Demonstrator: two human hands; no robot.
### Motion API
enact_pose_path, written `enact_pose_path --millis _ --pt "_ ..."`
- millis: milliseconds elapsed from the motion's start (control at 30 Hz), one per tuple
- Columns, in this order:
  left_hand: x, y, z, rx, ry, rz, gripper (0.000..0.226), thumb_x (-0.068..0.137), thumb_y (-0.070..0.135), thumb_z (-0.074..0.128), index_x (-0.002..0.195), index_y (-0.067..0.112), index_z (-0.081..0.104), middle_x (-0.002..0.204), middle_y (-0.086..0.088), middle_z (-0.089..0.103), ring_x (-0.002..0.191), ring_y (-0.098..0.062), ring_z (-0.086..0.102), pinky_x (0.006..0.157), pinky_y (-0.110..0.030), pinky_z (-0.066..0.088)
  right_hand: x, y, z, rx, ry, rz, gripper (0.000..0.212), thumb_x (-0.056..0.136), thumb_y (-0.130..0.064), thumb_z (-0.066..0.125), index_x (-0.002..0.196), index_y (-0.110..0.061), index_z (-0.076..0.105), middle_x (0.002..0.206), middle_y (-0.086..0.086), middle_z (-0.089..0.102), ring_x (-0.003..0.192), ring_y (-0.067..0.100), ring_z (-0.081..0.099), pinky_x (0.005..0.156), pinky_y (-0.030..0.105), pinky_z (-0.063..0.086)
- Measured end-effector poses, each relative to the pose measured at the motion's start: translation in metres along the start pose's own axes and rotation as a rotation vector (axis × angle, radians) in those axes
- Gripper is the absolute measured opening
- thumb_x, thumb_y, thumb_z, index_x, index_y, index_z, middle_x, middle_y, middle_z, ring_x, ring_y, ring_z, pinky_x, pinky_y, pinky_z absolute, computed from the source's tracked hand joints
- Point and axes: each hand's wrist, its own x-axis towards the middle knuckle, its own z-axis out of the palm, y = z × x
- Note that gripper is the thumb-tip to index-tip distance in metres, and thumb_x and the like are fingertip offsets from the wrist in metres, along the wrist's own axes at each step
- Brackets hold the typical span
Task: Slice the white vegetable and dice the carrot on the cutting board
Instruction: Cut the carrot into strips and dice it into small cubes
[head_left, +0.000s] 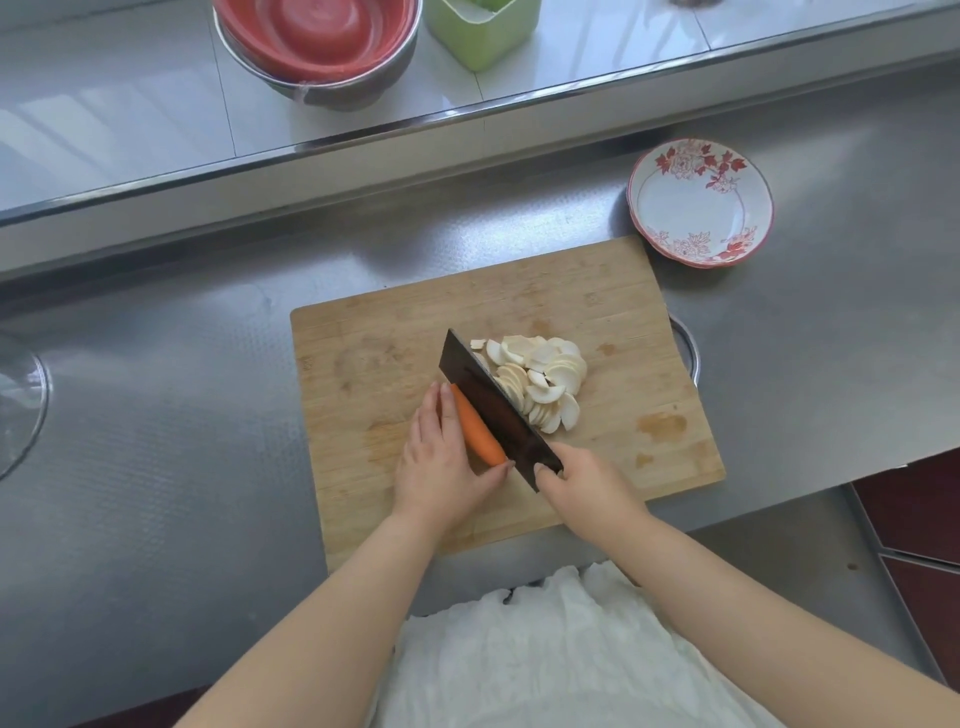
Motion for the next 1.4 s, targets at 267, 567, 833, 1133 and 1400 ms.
enact_pose_path --millis 267,567,833,1133,1400 --pt "-0.003 0.006 -0.024 -0.831 -0.203 -0.257 0.090 0.079 0.080 0.024 0.148 0.023 0.034 0.148 0.007 0.041 0.138 -0.013 0.033 0.109 -0.031 0.029 -0.005 -0.007 -0.002 -0.157 0.067 -0.092 0.027 0.097 -0.031 0.039 0.118 -0.037 0.056 0.061 -0.009 0.052 0.060 0.016 0.052 0.046 0.027 0.036" --pt "-0.009 0.008 -0.023 -1.158 -0.369 -0.434 0.110 0.065 0.088 0.040 0.154 0.030 0.008 0.158 0.012 0.018 0.143 -0.010 0.020 0.117 -0.035 0.017 0.007 -0.008 0.006 -0.265 0.023 -0.034 0.045 0.098 -0.024 0.036 0.139 -0.042 0.038 0.096 -0.001 0.068 0.083 0.023 0.061 0.060 0.029 0.046" --pt "-0.013 0.009 -0.023 -1.200 -0.391 -0.448 0.106 0.070 0.080 0.041 0.154 0.026 0.004 0.158 0.010 0.014 0.144 -0.011 0.018 0.116 -0.032 0.015 0.010 -0.018 0.013 -0.362 -0.035 0.009 0.030 0.094 -0.010 0.042 0.120 -0.018 0.053 0.096 0.008 0.066 0.086 0.029 0.062 0.058 0.028 0.039" --pt "-0.019 0.012 -0.032 -1.073 -0.362 -0.325 0.049 0.093 0.064 0.033 0.138 0.045 0.040 0.129 0.033 0.047 0.120 0.010 0.040 0.091 -0.013 0.026 -0.032 -0.044 0.001 -0.416 0.087 -0.084 0.049 0.098 -0.014 0.037 0.143 -0.033 0.033 0.099 0.003 0.068 0.091 0.027 0.064 0.058 0.028 0.038" --pt "-0.013 0.006 -0.025 -1.002 -0.415 -0.358 0.069 0.086 0.078 0.032 0.147 0.047 0.023 0.152 0.025 0.026 0.141 -0.003 0.022 0.112 -0.032 0.018 -0.046 -0.047 -0.003 -0.396 0.126 -0.078 0.047 0.097 -0.013 0.039 0.139 -0.032 0.036 0.093 0.002 0.068 0.086 0.027 0.064 0.057 0.027 0.038"
